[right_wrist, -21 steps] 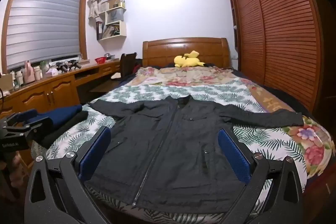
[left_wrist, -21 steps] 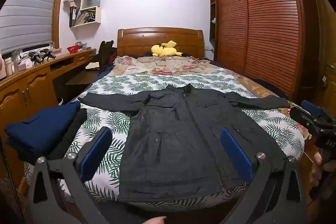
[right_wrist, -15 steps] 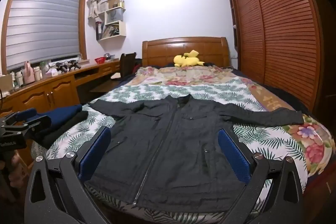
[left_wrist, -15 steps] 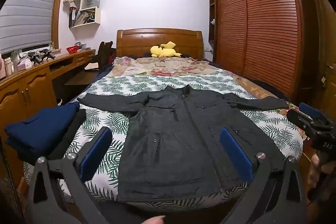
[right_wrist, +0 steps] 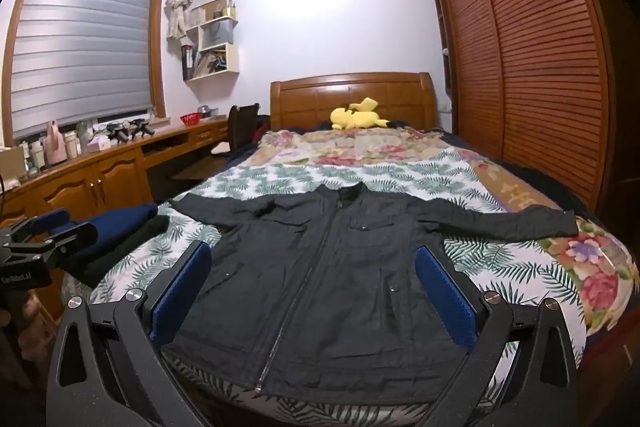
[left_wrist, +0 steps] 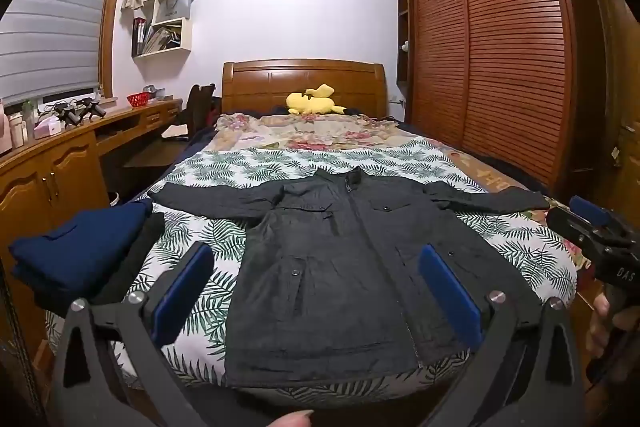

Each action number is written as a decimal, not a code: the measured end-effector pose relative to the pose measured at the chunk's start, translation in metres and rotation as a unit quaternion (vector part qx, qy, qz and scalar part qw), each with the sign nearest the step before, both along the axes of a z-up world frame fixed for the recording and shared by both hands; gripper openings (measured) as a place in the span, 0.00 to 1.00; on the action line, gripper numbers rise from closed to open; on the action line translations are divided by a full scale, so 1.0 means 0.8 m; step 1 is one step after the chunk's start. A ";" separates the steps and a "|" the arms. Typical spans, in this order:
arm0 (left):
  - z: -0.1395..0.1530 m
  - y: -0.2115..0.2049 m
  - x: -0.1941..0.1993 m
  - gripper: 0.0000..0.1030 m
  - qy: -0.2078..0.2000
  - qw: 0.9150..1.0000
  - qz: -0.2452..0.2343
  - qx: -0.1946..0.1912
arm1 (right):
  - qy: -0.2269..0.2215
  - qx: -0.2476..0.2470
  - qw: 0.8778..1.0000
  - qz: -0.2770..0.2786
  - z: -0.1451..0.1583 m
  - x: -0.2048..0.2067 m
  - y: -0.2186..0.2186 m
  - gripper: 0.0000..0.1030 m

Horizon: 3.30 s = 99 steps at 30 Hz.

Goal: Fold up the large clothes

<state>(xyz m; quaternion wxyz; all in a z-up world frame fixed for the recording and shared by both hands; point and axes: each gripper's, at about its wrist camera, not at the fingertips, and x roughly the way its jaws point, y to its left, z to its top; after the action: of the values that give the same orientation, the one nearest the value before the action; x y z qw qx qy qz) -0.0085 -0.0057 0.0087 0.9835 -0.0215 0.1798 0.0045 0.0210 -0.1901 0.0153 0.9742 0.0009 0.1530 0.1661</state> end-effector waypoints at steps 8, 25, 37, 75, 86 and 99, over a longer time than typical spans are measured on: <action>-0.001 0.000 -0.002 1.00 0.000 1.000 0.000 0.000 | -0.001 0.000 1.000 0.000 0.001 -0.002 0.002 1.00; -0.002 0.000 -0.001 1.00 0.000 1.000 0.001 -0.001 | -0.001 0.003 1.000 0.000 0.002 -0.002 0.001 1.00; -0.001 -0.001 -0.003 1.00 0.000 1.000 0.001 -0.002 | -0.001 0.004 1.000 0.000 0.002 -0.002 0.000 1.00; -0.011 0.006 0.011 1.00 0.016 1.000 0.002 0.002 | 0.018 0.003 1.000 0.019 -0.002 0.002 0.021 1.00; -0.055 0.032 0.058 1.00 0.058 0.998 0.001 -0.009 | 0.035 -0.023 0.998 0.046 -0.035 0.062 0.046 1.00; -0.100 0.061 0.107 1.00 0.093 0.995 0.024 0.007 | 0.051 -0.022 0.991 0.119 -0.071 0.182 0.097 1.00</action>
<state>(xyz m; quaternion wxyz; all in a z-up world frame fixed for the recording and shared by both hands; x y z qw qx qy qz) 0.0771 0.0430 -0.0711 0.9623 -0.0187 0.2694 0.0314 0.1670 -0.1129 -0.0413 0.9382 -0.0301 0.2050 0.2772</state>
